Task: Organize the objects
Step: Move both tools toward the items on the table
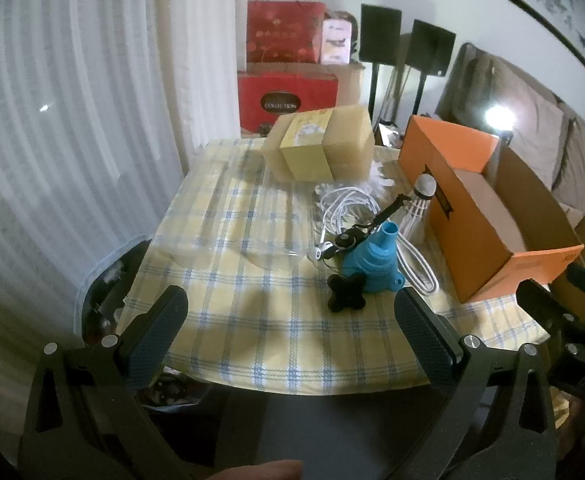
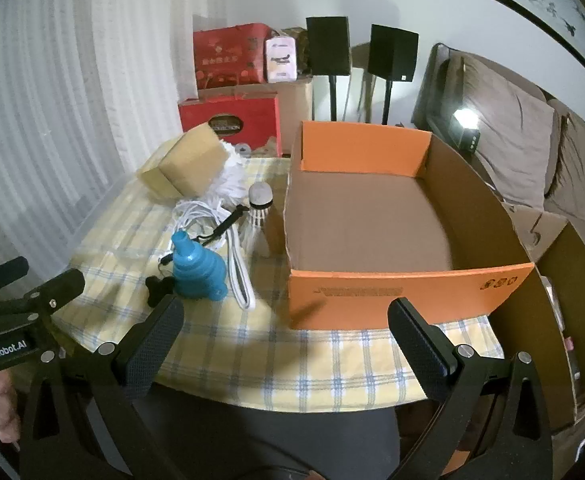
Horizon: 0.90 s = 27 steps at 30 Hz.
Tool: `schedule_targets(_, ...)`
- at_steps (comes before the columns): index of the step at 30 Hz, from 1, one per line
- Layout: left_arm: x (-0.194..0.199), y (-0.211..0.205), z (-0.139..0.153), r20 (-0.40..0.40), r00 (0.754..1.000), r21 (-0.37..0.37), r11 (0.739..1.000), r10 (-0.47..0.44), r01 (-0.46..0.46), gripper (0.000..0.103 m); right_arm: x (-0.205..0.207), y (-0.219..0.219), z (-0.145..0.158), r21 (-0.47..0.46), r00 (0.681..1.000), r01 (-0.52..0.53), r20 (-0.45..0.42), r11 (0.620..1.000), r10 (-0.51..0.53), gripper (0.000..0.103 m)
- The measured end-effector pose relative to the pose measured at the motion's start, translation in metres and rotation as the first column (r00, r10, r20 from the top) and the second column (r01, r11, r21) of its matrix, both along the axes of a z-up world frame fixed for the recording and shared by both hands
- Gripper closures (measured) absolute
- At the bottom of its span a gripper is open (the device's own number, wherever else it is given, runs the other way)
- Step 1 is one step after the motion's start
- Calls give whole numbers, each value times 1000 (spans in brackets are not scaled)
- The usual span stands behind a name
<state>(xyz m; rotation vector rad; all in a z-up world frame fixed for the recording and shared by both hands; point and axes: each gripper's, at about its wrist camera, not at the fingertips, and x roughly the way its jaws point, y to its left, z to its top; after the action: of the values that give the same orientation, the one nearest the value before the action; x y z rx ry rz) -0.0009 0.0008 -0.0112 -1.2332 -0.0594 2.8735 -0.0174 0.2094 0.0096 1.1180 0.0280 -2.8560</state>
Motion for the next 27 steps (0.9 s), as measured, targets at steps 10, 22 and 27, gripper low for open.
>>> schedule_targets(10, -2, -3, 1, 6, 1000, 8, 1000, 9, -9, 0, -2, -1, -1, -2, 1000, -5, 1, 1000, 5, 0)
schedule_targets(22, -3, -6, 1, 10, 1000, 8, 1000, 14, -14, 0, -8, -6, -2, 13, 1000, -23, -4, 1000, 23, 0)
schedule_targets(27, -7, -12, 0, 14, 1000, 13, 1000, 15, -15, 0, -10, -10, -3, 12, 999, -36, 0, 999, 36, 0)
